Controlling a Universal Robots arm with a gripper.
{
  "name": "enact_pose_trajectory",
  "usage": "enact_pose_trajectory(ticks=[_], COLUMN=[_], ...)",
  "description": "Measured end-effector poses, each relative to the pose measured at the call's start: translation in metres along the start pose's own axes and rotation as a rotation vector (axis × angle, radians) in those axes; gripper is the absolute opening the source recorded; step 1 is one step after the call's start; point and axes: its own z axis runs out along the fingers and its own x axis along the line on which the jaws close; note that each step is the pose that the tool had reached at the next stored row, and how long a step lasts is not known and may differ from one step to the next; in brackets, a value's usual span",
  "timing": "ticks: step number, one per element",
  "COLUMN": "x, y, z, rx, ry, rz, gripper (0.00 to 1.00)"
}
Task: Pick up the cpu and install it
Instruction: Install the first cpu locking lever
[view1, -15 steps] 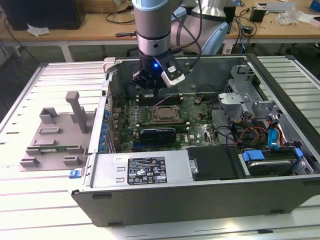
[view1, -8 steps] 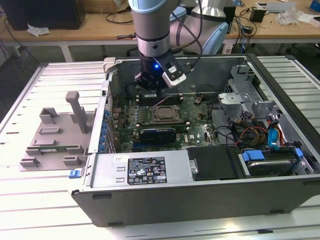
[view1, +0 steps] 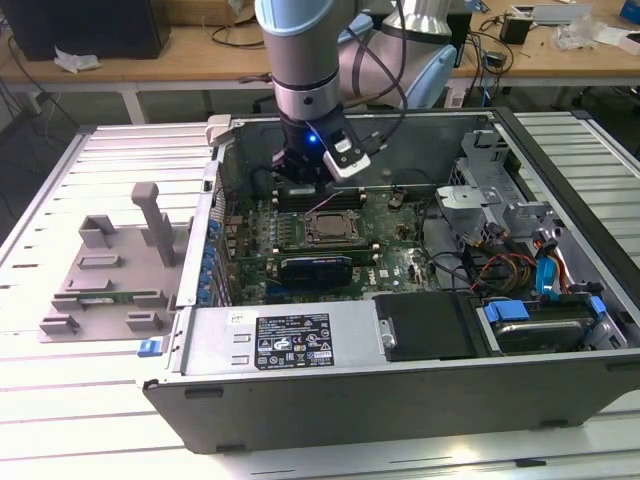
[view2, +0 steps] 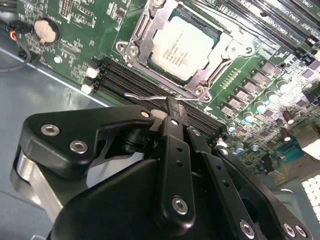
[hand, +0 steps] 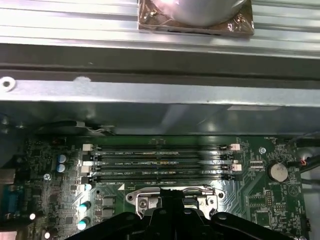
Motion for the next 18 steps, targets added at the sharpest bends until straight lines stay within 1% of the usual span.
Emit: enact_pose_trajectory(ticks=[2, 8, 12, 15, 18], x=[-0.0015, -0.0056, -0.0101, -0.0118, -0.012], y=[-0.0003, -0.0003, 0.0034, 0.0066, 0.0104], z=[0.0018, 0.0054, 0.0085, 0.0102, 0.0124], rx=[0.0007, 0.0005, 0.0005, 0.0006, 0.0007], ry=[-0.0019, -0.0022, -0.0023, -0.0023, -0.0022], rz=[0.007, 0.008, 0.008, 0.008, 0.008], gripper=[0.11, 0.11, 0.11, 0.11, 0.11])
